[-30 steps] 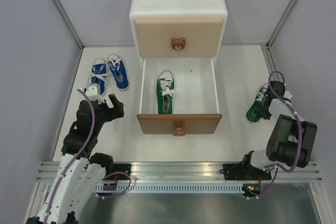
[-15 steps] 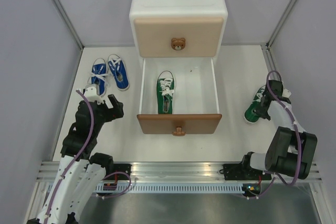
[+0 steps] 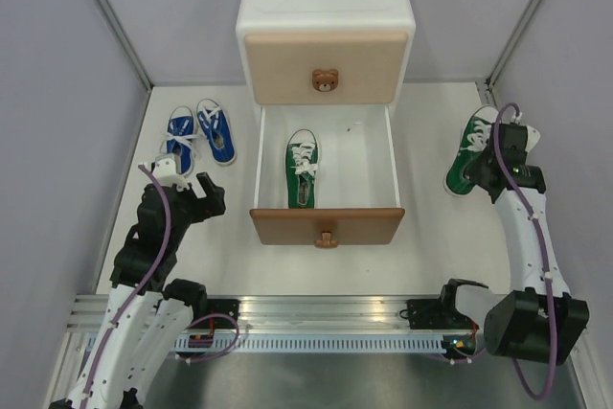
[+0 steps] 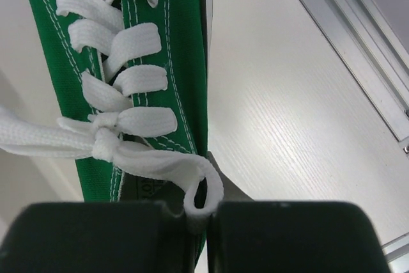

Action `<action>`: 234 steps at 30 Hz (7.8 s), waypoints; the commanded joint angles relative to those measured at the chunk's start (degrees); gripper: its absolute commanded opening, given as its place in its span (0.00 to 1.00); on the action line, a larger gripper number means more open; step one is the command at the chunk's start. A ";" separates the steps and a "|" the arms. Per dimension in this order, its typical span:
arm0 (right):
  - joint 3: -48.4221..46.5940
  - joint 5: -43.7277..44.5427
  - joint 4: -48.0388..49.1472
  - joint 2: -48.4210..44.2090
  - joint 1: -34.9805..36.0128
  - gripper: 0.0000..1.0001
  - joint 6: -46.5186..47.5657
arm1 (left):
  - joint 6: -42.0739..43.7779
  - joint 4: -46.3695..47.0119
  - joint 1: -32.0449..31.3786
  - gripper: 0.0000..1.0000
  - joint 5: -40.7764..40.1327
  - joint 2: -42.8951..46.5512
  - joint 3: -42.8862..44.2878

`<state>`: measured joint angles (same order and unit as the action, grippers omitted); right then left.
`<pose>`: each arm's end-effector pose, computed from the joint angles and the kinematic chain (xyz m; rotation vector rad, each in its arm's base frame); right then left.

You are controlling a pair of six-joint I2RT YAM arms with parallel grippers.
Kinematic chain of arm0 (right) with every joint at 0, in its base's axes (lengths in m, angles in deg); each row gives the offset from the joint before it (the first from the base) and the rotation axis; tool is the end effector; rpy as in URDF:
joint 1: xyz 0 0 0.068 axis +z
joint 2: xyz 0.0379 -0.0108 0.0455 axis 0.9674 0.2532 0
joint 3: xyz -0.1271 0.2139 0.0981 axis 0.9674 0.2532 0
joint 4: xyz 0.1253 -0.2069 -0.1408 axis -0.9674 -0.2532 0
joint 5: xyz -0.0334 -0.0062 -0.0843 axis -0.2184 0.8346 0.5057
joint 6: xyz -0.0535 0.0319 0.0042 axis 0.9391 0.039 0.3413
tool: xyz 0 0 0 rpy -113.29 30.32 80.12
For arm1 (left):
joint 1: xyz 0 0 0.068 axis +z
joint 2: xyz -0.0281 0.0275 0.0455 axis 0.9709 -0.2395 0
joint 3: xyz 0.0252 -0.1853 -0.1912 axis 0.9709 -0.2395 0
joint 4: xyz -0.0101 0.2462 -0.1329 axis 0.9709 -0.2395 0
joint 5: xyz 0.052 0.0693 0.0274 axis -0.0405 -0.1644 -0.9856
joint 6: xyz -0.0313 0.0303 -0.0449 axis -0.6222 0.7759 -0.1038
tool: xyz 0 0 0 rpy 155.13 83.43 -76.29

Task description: Place and organize the shoes in the shoe cabinet

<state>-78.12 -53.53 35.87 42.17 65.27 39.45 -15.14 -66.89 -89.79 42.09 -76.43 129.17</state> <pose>0.2529 -0.0558 0.2788 0.8316 2.2453 -0.1513 0.1505 -0.0280 0.2965 -0.2253 1.9740 -0.2071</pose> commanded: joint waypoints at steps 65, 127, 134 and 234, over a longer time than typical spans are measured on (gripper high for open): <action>-40.66 3.95 -14.20 22.02 52.43 0.01 6.35 | 1.29 2.11 -0.24 1.00 -1.78 2.16 0.02; -22.72 20.93 -2.95 23.16 55.77 0.01 -31.98 | 0.76 1.85 -0.24 1.00 -2.92 0.94 0.20; -22.19 20.67 -1.54 25.00 56.47 0.01 -33.39 | 0.67 1.85 -0.24 1.00 -3.54 2.08 -0.07; -19.03 27.79 -8.31 24.92 58.23 0.10 -39.37 | 0.32 1.59 -0.24 1.00 -4.85 2.87 0.11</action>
<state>-96.90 -28.94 25.10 69.77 123.01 1.72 -15.16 -66.87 -89.79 38.68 -73.86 129.15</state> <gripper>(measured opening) 0.106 0.994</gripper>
